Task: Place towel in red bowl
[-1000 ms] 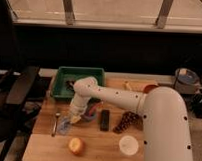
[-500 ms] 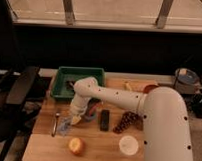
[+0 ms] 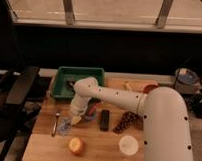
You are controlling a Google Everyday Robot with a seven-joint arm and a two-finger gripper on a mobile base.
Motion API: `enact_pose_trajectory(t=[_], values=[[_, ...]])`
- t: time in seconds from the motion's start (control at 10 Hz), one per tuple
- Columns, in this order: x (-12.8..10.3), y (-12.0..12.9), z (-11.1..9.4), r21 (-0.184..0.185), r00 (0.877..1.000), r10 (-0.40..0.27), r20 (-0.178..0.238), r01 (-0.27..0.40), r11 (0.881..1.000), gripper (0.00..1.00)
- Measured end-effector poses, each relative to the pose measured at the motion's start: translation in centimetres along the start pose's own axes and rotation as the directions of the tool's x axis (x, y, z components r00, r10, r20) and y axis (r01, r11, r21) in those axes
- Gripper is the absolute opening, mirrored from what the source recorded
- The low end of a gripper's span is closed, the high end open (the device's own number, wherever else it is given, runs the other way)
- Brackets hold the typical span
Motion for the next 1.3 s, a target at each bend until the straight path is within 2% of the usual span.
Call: enact_pose_trajectory(t=[0.4, 0.5, 0.7, 0.9, 1.0, 1.2, 1.3], values=[[0.0, -0.1, 0.0, -0.001, 1.0, -0.003, -0.003, 0.003, 1.0, 0.0], [0.0, -0.2, -0.2, 0.008, 0.999, -0.021, -0.025, 0.021, 1.0, 0.0], [-2.0, 0.0, -1.7, 0.056, 0.996, -0.072, -0.056, 0.075, 0.996, 0.0], [-5.2, 1.0, -4.1, 0.113, 0.985, -0.137, -0.103, 0.148, 0.983, 0.0], [-7.7, 2.0, -5.9, 0.154, 0.972, -0.187, -0.14, 0.208, 0.966, 0.0], [-9.8, 2.7, -7.6, 0.198, 0.958, -0.233, -0.168, 0.264, 0.944, 0.0], [-10.2, 2.8, -8.8, 0.226, 0.955, -0.242, -0.174, 0.278, 0.933, 0.0]])
